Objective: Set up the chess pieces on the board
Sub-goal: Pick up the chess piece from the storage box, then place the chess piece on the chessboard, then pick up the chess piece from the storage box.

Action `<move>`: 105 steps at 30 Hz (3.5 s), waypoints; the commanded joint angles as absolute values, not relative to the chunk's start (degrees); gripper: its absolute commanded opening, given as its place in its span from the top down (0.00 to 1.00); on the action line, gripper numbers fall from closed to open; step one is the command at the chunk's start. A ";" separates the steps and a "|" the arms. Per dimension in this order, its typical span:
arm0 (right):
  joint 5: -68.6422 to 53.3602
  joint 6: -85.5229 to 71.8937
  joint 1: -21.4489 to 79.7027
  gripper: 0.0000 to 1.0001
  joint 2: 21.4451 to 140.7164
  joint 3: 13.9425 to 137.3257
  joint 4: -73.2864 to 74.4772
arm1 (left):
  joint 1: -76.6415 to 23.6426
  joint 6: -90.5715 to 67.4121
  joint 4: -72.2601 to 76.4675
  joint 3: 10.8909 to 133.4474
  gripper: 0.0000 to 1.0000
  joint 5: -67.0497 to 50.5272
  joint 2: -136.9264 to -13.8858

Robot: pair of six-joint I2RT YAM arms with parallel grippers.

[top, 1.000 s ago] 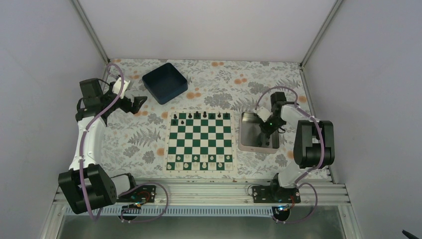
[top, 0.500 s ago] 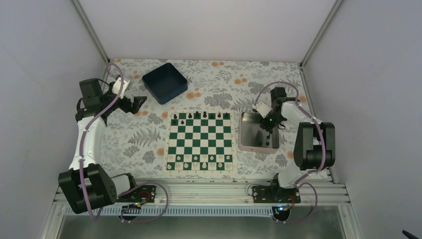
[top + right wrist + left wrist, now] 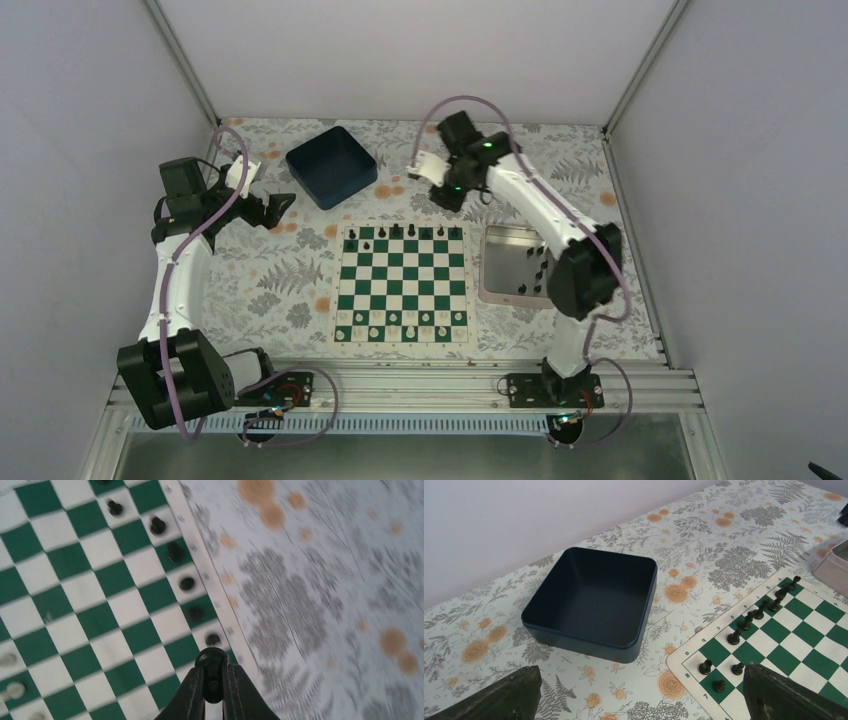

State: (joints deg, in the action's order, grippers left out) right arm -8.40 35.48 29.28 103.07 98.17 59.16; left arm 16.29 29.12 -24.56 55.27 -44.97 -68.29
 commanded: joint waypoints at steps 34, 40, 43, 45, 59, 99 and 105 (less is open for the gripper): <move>-6.56 37.66 46.63 0.96 140.71 124.88 63.97 | 16.55 30.01 -23.83 56.07 0.00 -46.67 -67.85; -5.85 37.61 46.51 0.96 141.54 124.85 63.91 | 16.52 30.14 -23.96 56.06 0.00 -46.89 -67.81; -5.96 37.54 46.58 0.95 141.68 124.81 63.98 | 16.52 30.21 -24.11 56.10 0.00 -46.91 -67.75; -5.78 37.44 46.54 0.95 141.72 124.76 63.99 | 16.52 30.22 -24.23 56.08 0.00 -46.94 -67.63; -5.63 35.96 45.06 0.64 129.49 120.46 66.19 | 16.70 30.28 -24.63 56.17 0.00 -47.02 -66.70; -4.40 39.96 0.35 0.56 94.96 59.73 40.02 | 16.88 30.91 -25.22 56.55 0.00 -49.09 -67.45; -5.85 40.14 0.29 0.59 99.06 60.03 40.65 | 16.87 31.09 -25.29 56.48 0.00 -49.17 -67.83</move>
